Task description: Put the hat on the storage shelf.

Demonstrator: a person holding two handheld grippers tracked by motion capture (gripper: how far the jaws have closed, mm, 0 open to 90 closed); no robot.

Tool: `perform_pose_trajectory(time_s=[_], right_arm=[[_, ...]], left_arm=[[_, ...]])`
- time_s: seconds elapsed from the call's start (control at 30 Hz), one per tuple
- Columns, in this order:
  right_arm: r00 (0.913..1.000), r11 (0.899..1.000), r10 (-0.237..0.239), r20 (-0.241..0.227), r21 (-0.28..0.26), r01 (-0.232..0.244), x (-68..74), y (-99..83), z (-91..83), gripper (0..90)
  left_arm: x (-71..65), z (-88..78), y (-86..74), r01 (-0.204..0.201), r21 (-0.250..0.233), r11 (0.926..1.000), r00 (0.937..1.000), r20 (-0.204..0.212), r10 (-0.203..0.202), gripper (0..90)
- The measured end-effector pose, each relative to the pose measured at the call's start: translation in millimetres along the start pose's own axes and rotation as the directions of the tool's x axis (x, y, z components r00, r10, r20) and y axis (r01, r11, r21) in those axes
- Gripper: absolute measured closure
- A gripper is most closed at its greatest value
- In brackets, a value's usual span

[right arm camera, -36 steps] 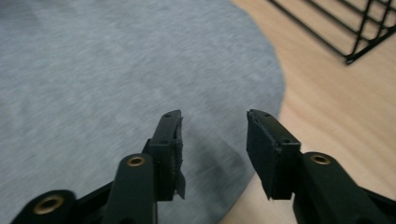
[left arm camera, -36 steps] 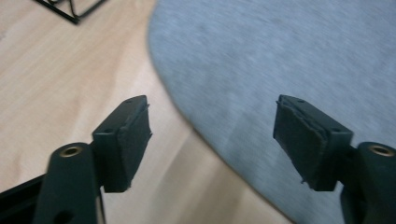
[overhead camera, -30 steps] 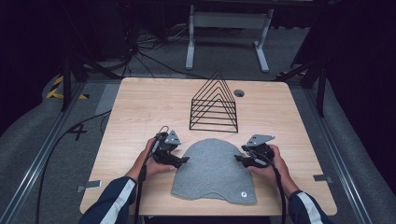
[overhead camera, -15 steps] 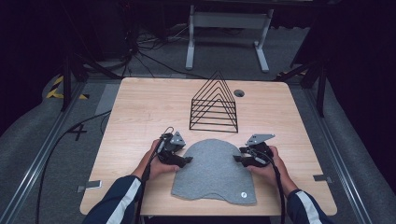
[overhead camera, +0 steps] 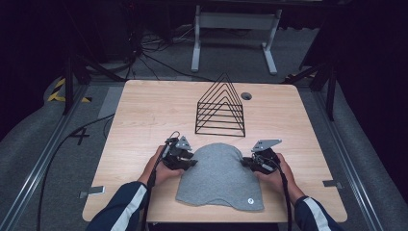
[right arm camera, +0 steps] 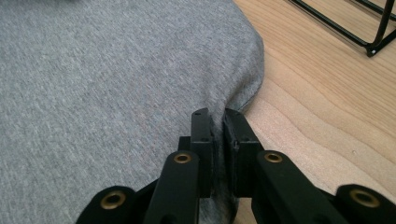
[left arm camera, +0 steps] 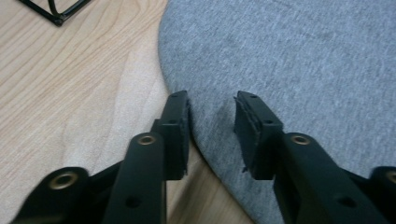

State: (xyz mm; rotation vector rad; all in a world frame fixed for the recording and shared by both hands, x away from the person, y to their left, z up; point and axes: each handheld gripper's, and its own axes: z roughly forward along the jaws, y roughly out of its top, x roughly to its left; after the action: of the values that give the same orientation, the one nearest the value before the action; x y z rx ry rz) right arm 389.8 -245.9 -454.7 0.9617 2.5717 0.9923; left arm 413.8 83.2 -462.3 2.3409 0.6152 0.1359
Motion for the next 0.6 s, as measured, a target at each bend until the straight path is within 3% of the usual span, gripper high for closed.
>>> perform_pose_trajectory(time_s=[0.23, 0.33, 0.5, 0.53, 0.6], right_arm=[[0.9995, 0.999, -0.032, 0.006, -0.008, 0.032, 3.0, 0.6, -3.1, 85.2], [0.9992, 0.999, -0.039, 0.004, -0.035, 0.039, 4.0, 3.0, -9.4, 85.3], [0.9985, 0.996, -0.054, 0.010, -0.064, 0.054, 6.2, 6.0, -18.3, 85.5], [0.9983, 0.995, -0.056, 0.011, -0.076, 0.057, 6.7, 6.9, -21.4, 85.5], [0.9975, 0.991, -0.068, 0.019, -0.114, 0.070, 8.5, 11.4, -34.1, 85.6]], left_arm=[[1.4, -0.3, -1.7, 0.015, -0.010, 0.9998, 0.9987, 0.049, -0.014, 82.0], [-1.0, -2.4, 0.1, -0.018, 0.000, 0.9998, 0.9994, 0.030, 0.018, 84.9], [-3.8, -11.4, 3.9, -0.025, -0.035, 0.9991, 0.9993, 0.026, 0.026, 86.2], [-5.5, -15.8, 5.8, -0.021, -0.049, 0.9986, 0.9994, 0.026, 0.022, 86.2], [-8.5, -27.2, 12.1, -0.058, -0.092, 0.9941, 0.9983, 0.005, 0.058, 86.7]])
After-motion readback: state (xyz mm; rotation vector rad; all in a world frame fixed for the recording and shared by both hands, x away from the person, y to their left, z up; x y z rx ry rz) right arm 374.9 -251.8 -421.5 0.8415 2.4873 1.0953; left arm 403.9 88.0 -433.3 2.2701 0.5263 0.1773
